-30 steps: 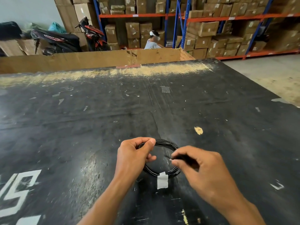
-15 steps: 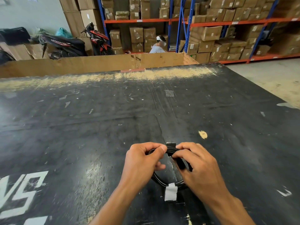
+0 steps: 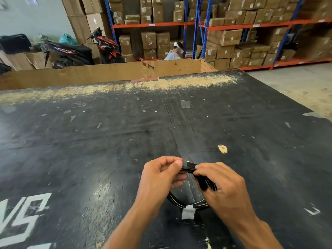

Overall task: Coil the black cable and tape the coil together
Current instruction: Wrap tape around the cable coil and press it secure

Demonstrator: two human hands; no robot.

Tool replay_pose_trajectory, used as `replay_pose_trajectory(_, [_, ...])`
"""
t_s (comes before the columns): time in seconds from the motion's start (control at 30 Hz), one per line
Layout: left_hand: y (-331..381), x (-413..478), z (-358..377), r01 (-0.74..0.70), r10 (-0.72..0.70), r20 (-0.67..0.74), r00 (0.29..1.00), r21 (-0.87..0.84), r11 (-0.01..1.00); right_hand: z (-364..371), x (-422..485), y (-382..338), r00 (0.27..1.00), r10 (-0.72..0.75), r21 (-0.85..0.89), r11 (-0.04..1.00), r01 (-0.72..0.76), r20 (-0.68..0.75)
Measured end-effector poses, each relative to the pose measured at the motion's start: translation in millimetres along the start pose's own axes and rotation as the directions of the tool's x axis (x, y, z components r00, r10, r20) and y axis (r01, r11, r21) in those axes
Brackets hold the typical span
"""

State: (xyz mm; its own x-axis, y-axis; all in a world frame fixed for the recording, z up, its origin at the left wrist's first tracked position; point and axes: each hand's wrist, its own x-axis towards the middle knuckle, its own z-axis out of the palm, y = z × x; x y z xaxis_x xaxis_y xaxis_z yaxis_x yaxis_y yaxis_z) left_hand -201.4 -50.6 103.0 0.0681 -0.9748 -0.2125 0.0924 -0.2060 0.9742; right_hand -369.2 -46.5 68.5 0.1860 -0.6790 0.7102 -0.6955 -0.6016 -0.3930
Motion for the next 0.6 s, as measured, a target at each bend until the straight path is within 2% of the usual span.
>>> replay_pose_trajectory(0.2, [5,-2,4,0.113,-0.112,0.066,0.991,-0.005,0.994,-2,0,-3,1.000,-0.022,-0.024,0.999,0.021,-0.019])
replay_pose_trajectory(0.43, [6,-3,3,0.079,-0.079,0.038,0.996,0.007,0.997,-5,0,-4,1.000,-0.005,-0.024,1.000,0.005,0.002])
replay_pose_trajectory(0.6, [7,-4,1,0.028,-0.029,0.014,0.999,0.050,0.998,-12,2,-7,0.993,0.070,0.051,0.996,-0.076,0.096])
